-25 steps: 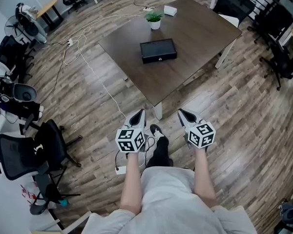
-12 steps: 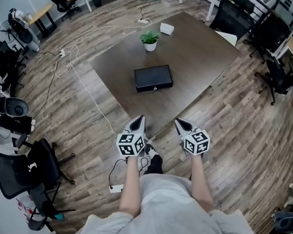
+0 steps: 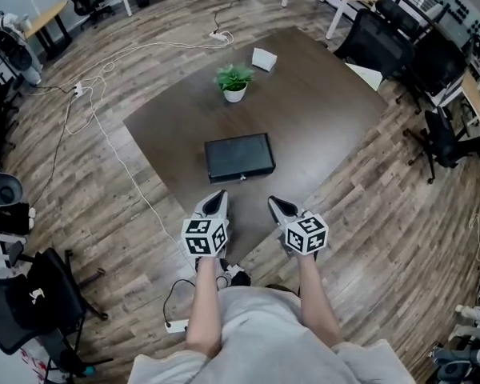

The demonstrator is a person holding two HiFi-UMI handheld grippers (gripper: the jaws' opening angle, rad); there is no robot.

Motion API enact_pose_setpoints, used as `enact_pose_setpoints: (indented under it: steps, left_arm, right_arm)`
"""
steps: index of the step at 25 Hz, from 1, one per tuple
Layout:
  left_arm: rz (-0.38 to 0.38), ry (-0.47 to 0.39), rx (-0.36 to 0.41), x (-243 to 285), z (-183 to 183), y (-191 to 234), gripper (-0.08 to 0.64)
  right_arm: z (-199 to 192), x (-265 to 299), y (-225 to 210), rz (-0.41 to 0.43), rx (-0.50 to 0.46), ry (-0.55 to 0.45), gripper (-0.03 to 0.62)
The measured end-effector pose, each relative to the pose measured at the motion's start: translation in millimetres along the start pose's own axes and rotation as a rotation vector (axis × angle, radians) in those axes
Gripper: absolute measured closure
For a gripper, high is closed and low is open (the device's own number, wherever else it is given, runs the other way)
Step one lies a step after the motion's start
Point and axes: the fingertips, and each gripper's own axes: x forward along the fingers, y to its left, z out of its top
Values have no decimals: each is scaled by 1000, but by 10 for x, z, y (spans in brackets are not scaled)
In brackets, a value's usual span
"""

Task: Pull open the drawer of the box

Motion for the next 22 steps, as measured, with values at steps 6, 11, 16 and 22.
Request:
enact_pose_setpoints:
  steps: [6, 11, 16, 22]
  left_arm:
    - [-10, 26, -8, 359, 34, 87, 506]
    - [26, 12, -6, 506, 163, 176, 506]
    - [123, -23, -50, 671, 252, 217, 506]
    - [205, 2, -49, 855, 305, 127, 506]
  right_arm:
    - [78, 202, -297, -25, -27, 29, 591]
    - [295, 391, -462, 15, -42, 10, 591]
    - [455, 604, -677, 105, -92, 36, 591]
    - [685, 931, -978, 179, -83, 56, 591]
